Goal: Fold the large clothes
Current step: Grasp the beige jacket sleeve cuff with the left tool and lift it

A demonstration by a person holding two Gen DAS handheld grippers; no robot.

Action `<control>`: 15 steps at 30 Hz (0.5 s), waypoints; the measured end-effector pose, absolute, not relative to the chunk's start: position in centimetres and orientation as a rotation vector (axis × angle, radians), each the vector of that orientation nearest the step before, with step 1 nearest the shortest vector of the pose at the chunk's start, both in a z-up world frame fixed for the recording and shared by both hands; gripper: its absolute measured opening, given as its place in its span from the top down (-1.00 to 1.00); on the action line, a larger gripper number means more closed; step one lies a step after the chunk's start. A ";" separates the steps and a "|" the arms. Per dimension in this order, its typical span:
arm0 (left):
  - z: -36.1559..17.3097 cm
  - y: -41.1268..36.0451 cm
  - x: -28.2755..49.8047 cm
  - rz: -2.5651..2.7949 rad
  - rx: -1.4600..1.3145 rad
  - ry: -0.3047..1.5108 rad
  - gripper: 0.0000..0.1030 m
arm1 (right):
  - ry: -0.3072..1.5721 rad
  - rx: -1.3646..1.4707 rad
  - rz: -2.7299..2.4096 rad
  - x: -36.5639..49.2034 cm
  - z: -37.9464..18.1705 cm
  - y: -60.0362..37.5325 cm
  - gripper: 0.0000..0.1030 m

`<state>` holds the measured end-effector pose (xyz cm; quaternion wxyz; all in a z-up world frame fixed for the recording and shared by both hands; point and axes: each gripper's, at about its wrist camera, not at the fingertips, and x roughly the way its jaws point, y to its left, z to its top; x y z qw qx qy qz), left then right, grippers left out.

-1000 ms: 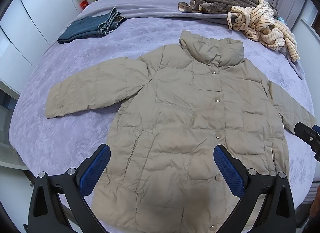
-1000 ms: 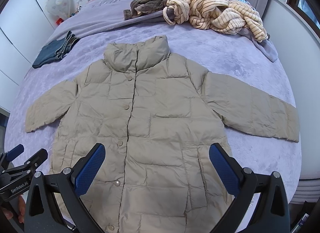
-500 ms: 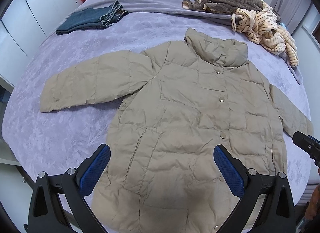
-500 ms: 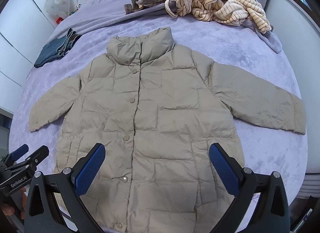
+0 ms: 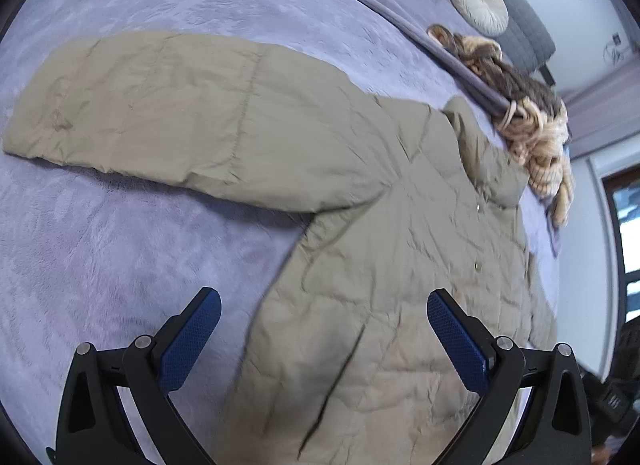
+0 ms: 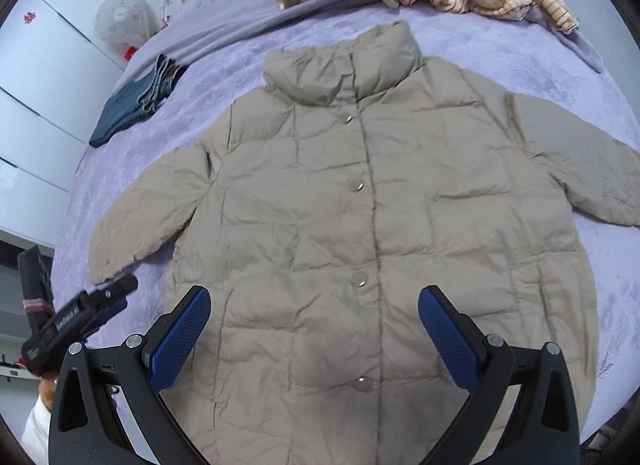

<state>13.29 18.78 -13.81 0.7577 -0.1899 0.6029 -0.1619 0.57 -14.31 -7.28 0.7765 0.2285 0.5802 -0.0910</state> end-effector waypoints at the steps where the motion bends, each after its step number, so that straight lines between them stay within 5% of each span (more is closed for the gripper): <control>1: -14.8 20.1 14.1 -0.348 -0.466 1.306 -1.00 | 1.267 0.493 -0.190 0.9 -8.1 -13.7 -1.00; 9: -22.3 29.8 20.4 -0.196 -0.765 1.246 -1.00 | 1.301 0.542 -0.154 3.1 -13.1 -9.8 -1.00; 15: -22.3 32.3 24.9 -0.090 -0.729 1.148 -0.97 | 1.284 0.544 -0.114 5.4 -14.6 -8.3 -1.00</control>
